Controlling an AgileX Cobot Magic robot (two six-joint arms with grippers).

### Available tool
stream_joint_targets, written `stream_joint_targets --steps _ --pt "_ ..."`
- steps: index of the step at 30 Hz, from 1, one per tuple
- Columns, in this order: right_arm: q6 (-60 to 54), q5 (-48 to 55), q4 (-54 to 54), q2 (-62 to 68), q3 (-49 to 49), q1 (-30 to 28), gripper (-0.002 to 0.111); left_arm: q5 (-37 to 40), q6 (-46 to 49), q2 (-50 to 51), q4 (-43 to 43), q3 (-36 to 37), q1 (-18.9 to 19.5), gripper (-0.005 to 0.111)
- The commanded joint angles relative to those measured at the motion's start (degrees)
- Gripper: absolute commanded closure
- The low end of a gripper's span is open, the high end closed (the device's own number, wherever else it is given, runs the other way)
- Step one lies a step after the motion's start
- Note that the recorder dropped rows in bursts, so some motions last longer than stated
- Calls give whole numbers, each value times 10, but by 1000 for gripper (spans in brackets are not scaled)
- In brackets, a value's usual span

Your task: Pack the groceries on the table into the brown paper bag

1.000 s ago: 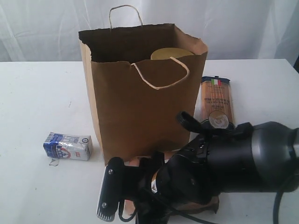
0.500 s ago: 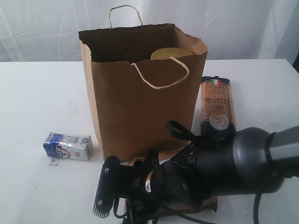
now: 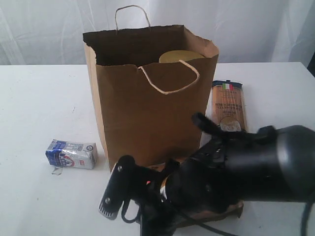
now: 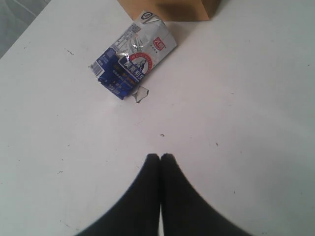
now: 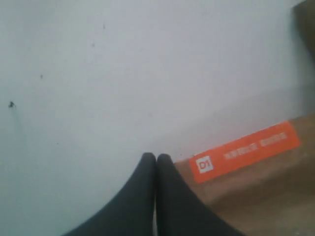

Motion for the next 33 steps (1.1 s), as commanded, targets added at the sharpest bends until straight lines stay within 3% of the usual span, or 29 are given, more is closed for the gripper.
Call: stream_joint_targets --steps 1,10,18,22,29,33 --pt "68 10 2 -102 1 -1 108 -1 -3 -4 -2 3 1 107" --pt "140 104 -13 -156 37 -32 108 -1 -3 -4 -2 3 1 107" --pt "288 119 -125 -196 58 -82 108 -1 -3 -4 -2 3 1 107" --pt "251 138 -134 -196 58 -86 106 -1 -3 -4 -2 3 1 107" --pt "228 141 -130 -196 46 -86 77 -1 -3 -4 -2 3 1 107" --pt "188 123 -101 -196 30 -79 43 -1 -3 -4 -2 3 1 107"
